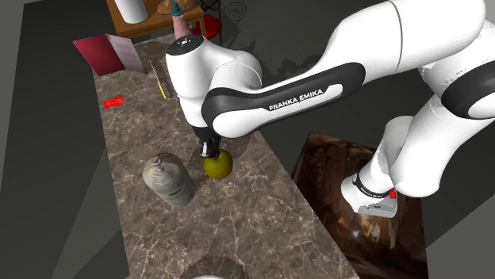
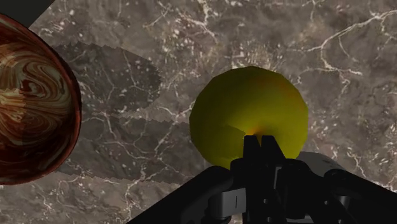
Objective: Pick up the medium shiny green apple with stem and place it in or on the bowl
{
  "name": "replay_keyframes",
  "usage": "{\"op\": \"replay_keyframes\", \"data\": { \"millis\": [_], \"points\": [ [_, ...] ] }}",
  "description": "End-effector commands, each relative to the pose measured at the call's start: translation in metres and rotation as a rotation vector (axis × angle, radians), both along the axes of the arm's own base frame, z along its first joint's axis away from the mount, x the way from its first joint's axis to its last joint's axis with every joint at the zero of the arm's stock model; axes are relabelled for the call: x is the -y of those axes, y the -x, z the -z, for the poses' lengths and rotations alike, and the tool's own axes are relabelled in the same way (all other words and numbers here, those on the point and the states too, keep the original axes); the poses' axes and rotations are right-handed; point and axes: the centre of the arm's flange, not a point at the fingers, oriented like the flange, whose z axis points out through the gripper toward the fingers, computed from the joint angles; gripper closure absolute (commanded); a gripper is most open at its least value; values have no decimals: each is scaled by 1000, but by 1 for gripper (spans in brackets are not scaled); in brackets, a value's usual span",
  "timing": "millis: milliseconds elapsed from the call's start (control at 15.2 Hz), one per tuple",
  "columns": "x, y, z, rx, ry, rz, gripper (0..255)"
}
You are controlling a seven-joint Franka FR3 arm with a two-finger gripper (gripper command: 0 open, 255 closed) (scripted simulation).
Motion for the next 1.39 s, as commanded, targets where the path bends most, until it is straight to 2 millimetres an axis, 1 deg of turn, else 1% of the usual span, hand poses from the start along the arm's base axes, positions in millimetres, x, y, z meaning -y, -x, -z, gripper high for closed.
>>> {"op": "replay_keyframes", "data": {
  "millis": [0, 990, 1056, 1320],
  "points": [
    [1, 0, -10, 0, 0, 0, 255],
    [1, 0, -90, 0, 0, 0, 255],
    [1, 0, -92, 0, 0, 0, 255],
    [52, -6, -106, 0, 0, 0, 255]
  ]
}}
